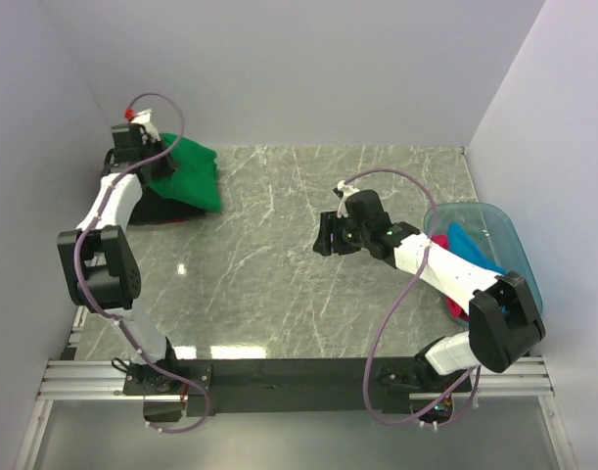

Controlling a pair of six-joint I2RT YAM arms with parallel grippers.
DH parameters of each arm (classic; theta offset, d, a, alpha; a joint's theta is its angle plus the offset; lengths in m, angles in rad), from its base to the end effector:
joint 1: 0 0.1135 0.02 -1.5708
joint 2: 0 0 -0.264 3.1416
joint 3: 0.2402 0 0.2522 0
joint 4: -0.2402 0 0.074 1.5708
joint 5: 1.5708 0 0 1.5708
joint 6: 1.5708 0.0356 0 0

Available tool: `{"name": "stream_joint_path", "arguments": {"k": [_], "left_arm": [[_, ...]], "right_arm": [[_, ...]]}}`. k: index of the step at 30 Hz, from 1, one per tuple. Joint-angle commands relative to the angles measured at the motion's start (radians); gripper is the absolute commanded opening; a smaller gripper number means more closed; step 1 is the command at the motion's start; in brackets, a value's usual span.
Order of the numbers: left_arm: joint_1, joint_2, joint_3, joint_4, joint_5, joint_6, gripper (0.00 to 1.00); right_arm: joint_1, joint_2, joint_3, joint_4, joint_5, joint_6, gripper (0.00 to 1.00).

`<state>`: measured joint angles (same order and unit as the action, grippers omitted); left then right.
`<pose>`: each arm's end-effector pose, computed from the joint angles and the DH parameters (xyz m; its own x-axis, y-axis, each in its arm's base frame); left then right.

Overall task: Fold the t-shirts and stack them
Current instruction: Neatly place the folded tshirt to the corner

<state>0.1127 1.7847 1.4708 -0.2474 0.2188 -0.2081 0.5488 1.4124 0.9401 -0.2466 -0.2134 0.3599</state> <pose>0.4178 0.0395 0.2950 -0.5325 -0.2632 -0.8044 -0.0380 0.9569 -0.2879 0.2568 0.1659 0.2445 -0.7533 -0.0572 -0.6552 -0.4065 0.8236 0.3956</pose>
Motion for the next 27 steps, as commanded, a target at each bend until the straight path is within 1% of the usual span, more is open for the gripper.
{"name": "stream_joint_path", "arguments": {"k": [1,5,8,12,15,18,22,23,24,27], "left_arm": [[0.054,-0.063,0.016,0.104,0.082,-0.020,0.00],[0.111,-0.067,-0.023,0.154,0.089,-0.043,0.00],[0.133,-0.068,-0.058,0.192,0.065,-0.057,0.00],[0.150,-0.062,-0.087,0.224,-0.030,-0.063,0.00],[0.165,-0.048,-0.102,0.240,-0.073,-0.066,0.00],[0.188,-0.038,-0.115,0.296,-0.110,-0.079,0.00],[0.205,0.007,-0.119,0.348,-0.215,-0.091,0.00],[0.205,0.018,-0.116,0.353,-0.216,-0.093,0.00],[0.205,0.028,-0.112,0.355,-0.246,-0.090,0.01],[0.203,0.085,-0.090,0.320,-0.277,-0.114,0.01]], "right_arm": [[-0.010,-0.017,-0.007,0.040,-0.021,-0.016,0.64],[-0.010,-0.007,-0.006,0.046,-0.037,-0.016,0.64],[-0.010,-0.009,-0.012,0.046,-0.034,-0.016,0.64],[-0.010,-0.007,-0.017,0.046,-0.032,-0.021,0.64],[-0.010,-0.004,-0.018,0.050,-0.034,-0.021,0.64],[-0.010,-0.001,-0.021,0.050,-0.035,-0.024,0.64],[-0.010,0.006,-0.023,0.050,-0.037,-0.024,0.64],[-0.010,0.008,-0.020,0.047,-0.038,-0.025,0.64],[-0.009,0.011,-0.018,0.047,-0.035,-0.027,0.64],[-0.010,0.014,-0.015,0.041,-0.029,-0.027,0.64]]}}
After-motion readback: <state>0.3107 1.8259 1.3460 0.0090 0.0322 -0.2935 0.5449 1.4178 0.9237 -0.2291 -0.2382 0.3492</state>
